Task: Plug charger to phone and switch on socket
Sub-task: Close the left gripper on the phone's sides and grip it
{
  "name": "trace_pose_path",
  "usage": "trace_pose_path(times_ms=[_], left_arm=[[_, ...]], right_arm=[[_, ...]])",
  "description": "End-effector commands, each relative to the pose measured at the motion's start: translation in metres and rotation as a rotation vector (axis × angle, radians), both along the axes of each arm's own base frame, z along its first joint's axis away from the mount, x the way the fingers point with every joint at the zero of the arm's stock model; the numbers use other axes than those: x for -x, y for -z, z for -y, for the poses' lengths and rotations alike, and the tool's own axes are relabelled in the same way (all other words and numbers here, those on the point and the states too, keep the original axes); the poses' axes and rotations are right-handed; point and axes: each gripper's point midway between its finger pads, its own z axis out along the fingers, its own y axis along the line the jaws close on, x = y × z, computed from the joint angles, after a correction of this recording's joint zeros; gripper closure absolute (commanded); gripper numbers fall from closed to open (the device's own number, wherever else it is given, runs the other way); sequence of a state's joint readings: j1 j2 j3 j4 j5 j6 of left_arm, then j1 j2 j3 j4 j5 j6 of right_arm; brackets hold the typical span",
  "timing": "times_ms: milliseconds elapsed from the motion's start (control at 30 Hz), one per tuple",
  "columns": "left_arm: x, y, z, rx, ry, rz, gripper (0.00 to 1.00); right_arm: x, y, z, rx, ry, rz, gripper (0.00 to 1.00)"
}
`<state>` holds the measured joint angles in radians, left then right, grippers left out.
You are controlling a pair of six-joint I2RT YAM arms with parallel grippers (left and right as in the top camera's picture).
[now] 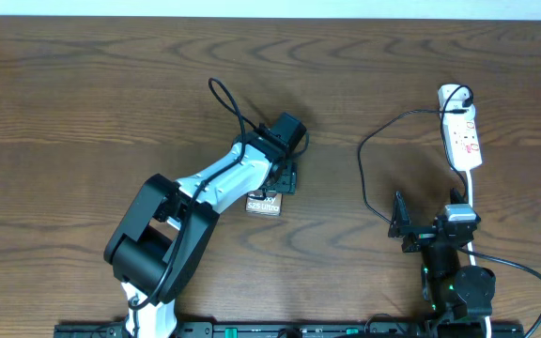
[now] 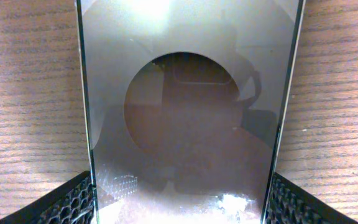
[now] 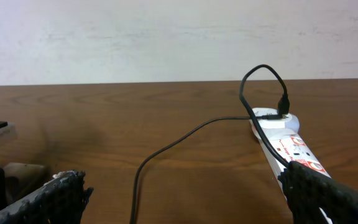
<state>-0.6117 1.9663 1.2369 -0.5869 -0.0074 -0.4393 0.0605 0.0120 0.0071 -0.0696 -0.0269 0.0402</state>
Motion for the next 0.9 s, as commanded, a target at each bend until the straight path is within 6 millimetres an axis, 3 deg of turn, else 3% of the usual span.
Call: trace_pose_path(times_ms=[0,867], left_arm=[[0.022,0.027,-0.005,-0.031,0.031,-0.123,0.20],[0.011,-0.034,-0.003,0.033,0.030,-0.027,0.24]], right_arm=[[0.000,0.000,-0.002,0.012,-0.009,0.003,0.01],[0.000,0.002,-0.002,0.012,-0.009,-0.005,0.01]])
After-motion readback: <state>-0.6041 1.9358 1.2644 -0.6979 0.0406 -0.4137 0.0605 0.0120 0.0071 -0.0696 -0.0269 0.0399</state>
